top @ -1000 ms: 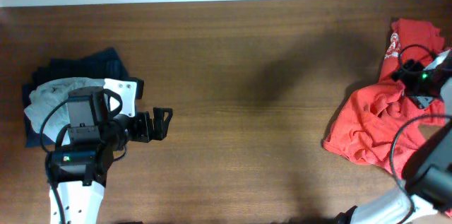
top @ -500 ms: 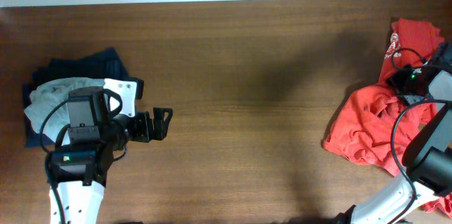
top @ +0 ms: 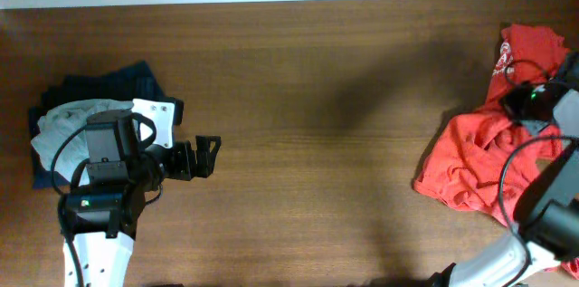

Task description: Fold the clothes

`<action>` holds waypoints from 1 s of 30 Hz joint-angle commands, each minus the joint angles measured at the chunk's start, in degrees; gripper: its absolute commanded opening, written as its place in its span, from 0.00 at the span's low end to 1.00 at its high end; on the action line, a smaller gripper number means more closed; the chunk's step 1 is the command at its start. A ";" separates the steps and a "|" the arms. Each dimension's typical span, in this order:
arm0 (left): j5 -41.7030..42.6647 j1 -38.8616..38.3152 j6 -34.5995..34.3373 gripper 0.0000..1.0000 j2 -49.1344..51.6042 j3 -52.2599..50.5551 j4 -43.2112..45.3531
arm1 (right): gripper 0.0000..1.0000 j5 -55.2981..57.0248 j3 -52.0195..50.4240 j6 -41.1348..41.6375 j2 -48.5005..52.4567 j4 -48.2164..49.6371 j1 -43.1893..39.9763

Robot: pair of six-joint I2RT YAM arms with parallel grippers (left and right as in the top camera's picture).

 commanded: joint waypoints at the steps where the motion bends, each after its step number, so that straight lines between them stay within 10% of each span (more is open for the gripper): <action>1: -0.02 -0.20 1.31 0.99 0.02 0.90 0.33 | 0.04 -8.74 7.30 -5.66 -14.91 0.70 1.68; 7: -0.02 -0.20 1.31 0.99 0.02 0.90 0.96 | 0.04 -17.31 10.62 -12.92 -30.08 0.81 17.59; 16: -0.24 -0.17 1.31 0.99 0.02 0.92 3.08 | 0.04 -14.64 9.29 -22.25 -21.11 -4.00 49.81; 20: -0.22 -0.17 1.31 0.99 0.02 0.92 3.13 | 0.45 0.74 9.29 -21.27 -15.28 -8.37 60.41; 25: -0.22 -0.17 1.31 0.99 0.02 0.92 2.23 | 0.69 17.22 9.35 -8.17 -17.77 -10.19 55.34; 30: -0.24 -0.17 1.31 0.99 0.02 0.92 1.97 | 0.15 15.04 8.76 3.52 -16.55 -20.37 36.04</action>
